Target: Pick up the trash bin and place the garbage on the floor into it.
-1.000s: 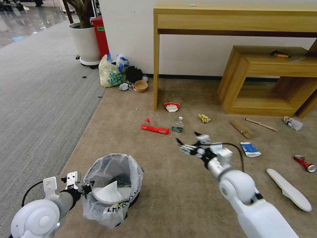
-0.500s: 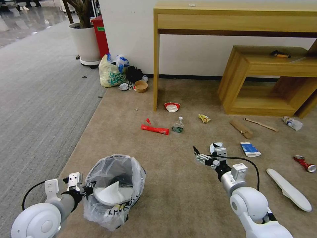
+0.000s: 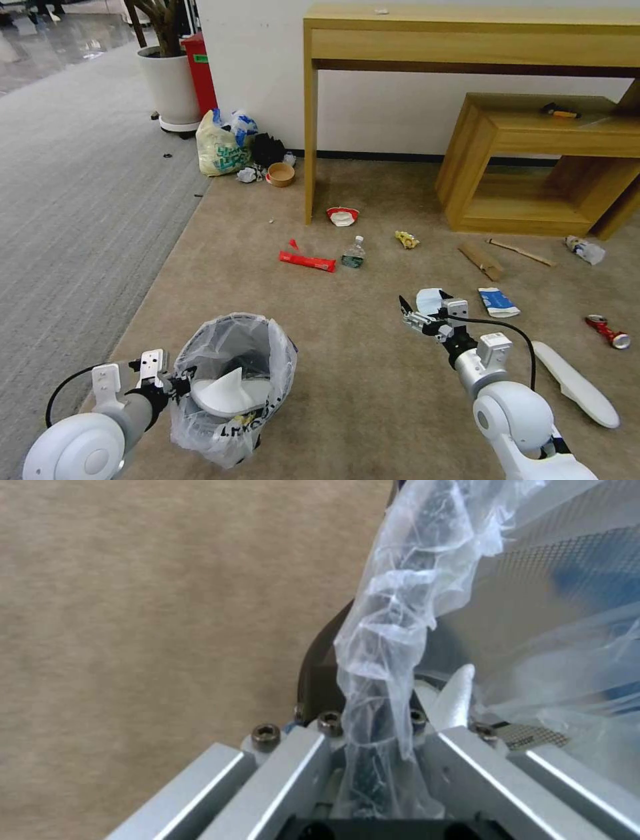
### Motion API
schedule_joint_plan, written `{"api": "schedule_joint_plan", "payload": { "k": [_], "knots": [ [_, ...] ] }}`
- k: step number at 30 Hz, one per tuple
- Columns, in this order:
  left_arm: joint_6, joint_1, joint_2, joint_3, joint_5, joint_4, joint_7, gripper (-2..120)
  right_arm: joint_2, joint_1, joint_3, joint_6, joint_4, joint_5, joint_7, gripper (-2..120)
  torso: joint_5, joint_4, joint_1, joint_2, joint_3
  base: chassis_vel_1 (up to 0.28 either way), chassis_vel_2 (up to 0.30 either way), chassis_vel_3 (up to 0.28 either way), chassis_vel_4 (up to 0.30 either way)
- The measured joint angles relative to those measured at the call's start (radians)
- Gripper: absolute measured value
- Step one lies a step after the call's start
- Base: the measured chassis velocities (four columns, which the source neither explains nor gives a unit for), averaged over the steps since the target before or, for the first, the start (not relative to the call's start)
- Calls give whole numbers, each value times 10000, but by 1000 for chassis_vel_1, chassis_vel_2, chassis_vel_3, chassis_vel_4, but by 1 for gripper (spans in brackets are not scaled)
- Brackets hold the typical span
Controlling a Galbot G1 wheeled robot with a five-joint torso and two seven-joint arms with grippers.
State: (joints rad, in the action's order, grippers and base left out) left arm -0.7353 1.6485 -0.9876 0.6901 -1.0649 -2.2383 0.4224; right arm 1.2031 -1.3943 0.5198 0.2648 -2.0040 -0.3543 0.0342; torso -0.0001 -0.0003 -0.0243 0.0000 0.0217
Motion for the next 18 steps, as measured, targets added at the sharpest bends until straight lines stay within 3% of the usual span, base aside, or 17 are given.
{"api": "schedule_joint_plan", "payload": {
  "k": [18],
  "knots": [
    [0, -7, -135, -470, 324, -108, 18, 0, 120, -670, 683, -196, -56, 291, 385, 100, 0, 3, 1, 0, 0, -177, -173, 175, 178]
  ]
}}
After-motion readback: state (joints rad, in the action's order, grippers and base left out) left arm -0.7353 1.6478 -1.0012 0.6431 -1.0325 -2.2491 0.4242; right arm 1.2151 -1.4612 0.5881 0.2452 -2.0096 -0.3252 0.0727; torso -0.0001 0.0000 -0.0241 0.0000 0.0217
